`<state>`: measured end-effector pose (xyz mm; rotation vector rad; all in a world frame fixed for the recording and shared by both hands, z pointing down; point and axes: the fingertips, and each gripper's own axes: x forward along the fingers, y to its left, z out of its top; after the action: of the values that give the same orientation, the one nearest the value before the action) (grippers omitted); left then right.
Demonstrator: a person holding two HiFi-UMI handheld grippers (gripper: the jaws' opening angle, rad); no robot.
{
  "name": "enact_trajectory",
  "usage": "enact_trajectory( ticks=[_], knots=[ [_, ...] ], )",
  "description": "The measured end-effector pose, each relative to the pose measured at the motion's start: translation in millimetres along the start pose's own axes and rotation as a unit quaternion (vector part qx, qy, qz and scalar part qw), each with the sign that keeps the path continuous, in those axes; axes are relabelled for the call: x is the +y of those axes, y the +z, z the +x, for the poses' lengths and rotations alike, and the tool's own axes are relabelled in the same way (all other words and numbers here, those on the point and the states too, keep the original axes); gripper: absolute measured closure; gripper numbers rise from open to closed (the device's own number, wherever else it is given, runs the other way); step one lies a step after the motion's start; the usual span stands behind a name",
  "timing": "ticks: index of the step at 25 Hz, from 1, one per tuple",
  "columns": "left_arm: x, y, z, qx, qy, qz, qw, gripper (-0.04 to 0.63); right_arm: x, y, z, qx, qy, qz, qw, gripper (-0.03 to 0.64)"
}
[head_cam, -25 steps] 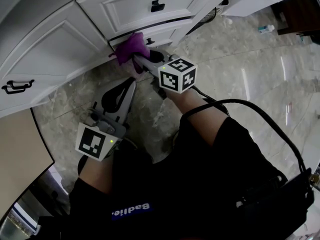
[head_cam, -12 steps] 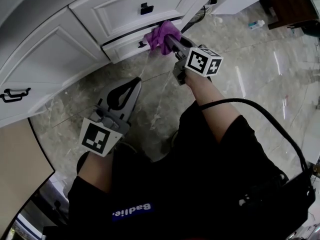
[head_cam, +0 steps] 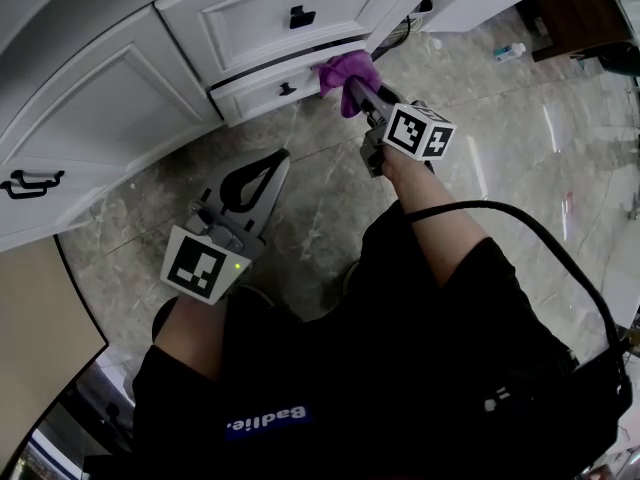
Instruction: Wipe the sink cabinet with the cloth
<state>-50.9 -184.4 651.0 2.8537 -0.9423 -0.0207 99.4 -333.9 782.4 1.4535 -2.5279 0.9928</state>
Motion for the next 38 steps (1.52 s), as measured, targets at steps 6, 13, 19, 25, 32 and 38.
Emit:
enact_trajectory(
  ticks=[6, 13, 19, 25, 32, 38],
  knots=[
    [-7.5, 0.2, -0.3, 0.004, -0.013, 0.01, 0.9999, 0.591, 122.5, -53.4, 28.7, 0.064, 0.148, -0.083, 0.983, 0.54],
    [-13.7, 13.8, -11.4, -0.007, -0.02, 0.018, 0.9996, 0.591, 163.3, -123.6, 76.1, 0.159, 0.184, -0.091, 0.966, 0.54],
    [-14.7, 17.3, -16.7, -0.011, -0.024, 0.024, 0.9993, 0.591, 106.3, -113.2, 79.7, 0.145, 0.112, 0.003, 0.983, 0.541],
    [-16.0, 18.2, -11.9, -0.014, -0.033, 0.023, 0.9991, 0.591, 56.5, -74.0, 56.7, 0.118, 0.079, -0.008, 0.99, 0.54],
    [-17.8, 12.3, -6.0, -0.005, -0.036, 0.019, 0.9991, 0.591, -24.0, -38.8, 28.6, 0.069, -0.003, 0.03, 0.997, 0.541],
    [-15.2, 9.1, -5.4, -0.002, -0.033, 0.018, 0.9993, 0.591, -94.3, -7.3, -10.6, 0.018, -0.077, 0.049, 0.996, 0.541]
  ],
)
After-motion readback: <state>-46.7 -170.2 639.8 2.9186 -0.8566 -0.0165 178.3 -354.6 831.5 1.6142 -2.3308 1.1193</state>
